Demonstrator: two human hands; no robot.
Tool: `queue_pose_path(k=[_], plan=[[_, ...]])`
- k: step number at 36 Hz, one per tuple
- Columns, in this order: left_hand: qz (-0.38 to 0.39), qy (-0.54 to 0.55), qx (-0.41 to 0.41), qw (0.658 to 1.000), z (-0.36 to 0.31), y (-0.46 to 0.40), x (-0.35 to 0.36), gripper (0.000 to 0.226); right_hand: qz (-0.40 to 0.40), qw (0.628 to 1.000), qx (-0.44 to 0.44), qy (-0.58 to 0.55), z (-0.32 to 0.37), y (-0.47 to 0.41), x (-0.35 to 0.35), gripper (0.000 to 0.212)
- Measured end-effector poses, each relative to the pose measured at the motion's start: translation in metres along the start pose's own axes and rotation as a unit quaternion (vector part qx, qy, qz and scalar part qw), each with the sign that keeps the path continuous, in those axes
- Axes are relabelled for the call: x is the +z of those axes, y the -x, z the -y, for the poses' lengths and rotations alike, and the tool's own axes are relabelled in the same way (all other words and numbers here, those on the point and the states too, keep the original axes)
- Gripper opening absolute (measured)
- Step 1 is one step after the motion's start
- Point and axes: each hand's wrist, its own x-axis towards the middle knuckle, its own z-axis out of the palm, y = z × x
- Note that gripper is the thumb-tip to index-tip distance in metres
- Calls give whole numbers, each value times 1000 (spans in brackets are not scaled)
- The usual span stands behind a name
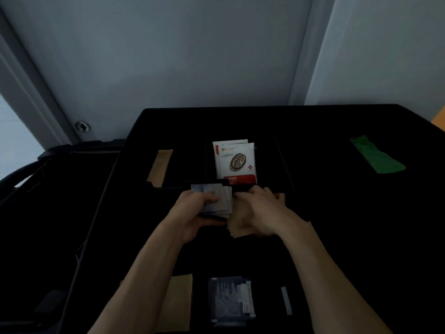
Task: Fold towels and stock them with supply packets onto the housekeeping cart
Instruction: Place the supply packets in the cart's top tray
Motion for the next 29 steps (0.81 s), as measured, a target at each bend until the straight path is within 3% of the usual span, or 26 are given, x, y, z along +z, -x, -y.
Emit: queue_pose_path(k=[4,7,13,20,29], plan=[[26,-6,-12,1000,4,-2,0,21,0,999,6,32,-3,3,4,70],[56,-9,-16,998,7,-2,0,18,-29,999,-16,-7,-4,8,2,78],[82,-12,-12,996,6,0,-3,20,69,996,-18,-46,-7,13,-5,80],[60,10,8,998,3,-5,-13,26,74,997,-19,28,-6,12,-1,76],[107,31,20,994,9,-2,-4,26,74,997,-17,24,-7,9,3,64]])
